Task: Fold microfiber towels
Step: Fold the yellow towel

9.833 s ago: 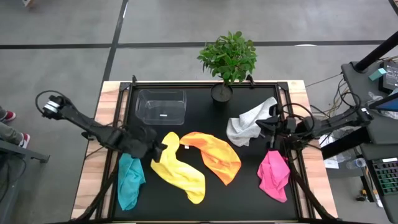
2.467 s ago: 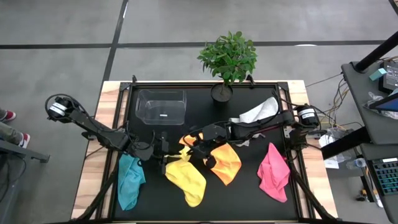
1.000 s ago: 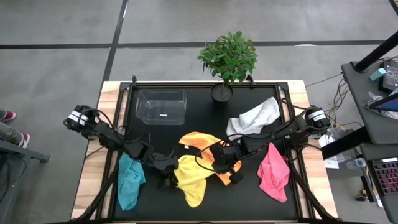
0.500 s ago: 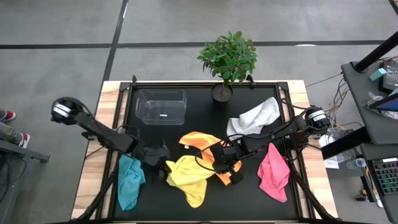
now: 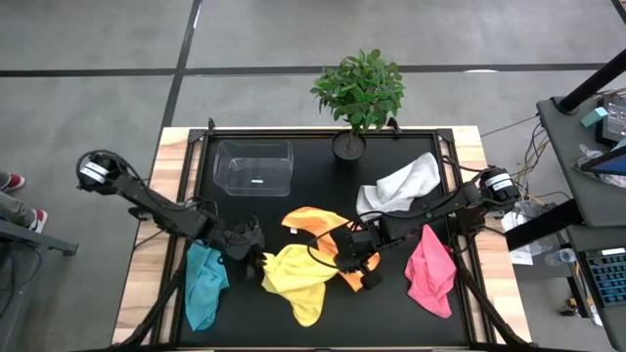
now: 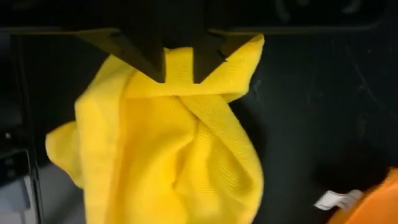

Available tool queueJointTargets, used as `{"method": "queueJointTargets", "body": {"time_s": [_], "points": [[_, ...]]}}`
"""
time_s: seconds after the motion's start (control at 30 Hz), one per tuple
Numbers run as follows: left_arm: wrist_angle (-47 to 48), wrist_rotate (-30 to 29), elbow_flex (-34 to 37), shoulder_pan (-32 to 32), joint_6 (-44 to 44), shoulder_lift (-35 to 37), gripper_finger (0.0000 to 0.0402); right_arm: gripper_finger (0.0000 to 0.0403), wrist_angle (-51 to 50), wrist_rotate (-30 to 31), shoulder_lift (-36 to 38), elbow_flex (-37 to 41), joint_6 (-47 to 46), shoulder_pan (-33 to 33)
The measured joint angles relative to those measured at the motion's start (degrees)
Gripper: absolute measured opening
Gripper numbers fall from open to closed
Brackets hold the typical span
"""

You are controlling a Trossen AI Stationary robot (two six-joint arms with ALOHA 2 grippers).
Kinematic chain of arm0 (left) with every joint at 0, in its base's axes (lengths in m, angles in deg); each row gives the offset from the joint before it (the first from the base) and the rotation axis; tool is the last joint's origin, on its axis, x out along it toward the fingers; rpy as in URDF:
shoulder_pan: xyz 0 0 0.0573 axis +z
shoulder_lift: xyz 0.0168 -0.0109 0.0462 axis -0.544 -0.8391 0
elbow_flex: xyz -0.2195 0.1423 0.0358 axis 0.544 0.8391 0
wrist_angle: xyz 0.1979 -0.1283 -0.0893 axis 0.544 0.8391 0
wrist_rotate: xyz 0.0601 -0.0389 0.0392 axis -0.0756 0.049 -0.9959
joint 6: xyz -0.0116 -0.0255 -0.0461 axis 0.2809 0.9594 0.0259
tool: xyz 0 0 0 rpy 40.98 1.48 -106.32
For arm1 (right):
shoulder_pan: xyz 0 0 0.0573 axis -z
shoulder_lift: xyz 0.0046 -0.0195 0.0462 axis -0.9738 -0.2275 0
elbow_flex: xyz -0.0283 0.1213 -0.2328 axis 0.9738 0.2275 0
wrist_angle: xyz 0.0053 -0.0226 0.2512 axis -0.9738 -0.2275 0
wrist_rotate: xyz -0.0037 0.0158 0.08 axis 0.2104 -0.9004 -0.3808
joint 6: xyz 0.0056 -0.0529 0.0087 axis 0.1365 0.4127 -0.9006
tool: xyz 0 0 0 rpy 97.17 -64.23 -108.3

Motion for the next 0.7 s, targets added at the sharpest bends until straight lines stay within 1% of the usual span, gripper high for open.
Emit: {"method": "queueJointTargets", "body": {"time_s": [0.1,0.2,0.27,0.33,0.5,0.6,0.7], "points": [[0.0,0.2,0.0,-0.8,-1.4,0.0,0.0128,0.0008,0.2,0.0,0.0,0.0,0.1,0.1],[0.0,-0.1,0.0,-2.1,-5.0,0.0,0.0178,0.0008,0.5,0.0,0.0,0.0,0.1,0.1],[0.0,-0.5,0.1,-2.9,-8.6,-0.1,0.0205,0.0008,0.8,0.0,0.0,0.0,0.1,0.2],[0.4,-1.9,0.3,-3.2,-10.9,-0.6,0.0223,0.0008,1.1,0.0,0.0,0.0,0.1,0.3],[0.5,-5.9,2.1,-3.2,-11.1,-2.8,0.0235,0.0008,1.2,0.0,0.0,0.0,-0.3,0.4],[0.6,-8.7,3.6,-3.2,-8.5,-4.4,0.0235,0.0008,1.2,0.0,0.0,0.0,-0.3,0.4],[0.6,-9.4,4.2,-3.1,-6.6,-6.8,0.0235,0.0008,1.2,0.0,0.0,0.0,-0.6,0.4]]}}
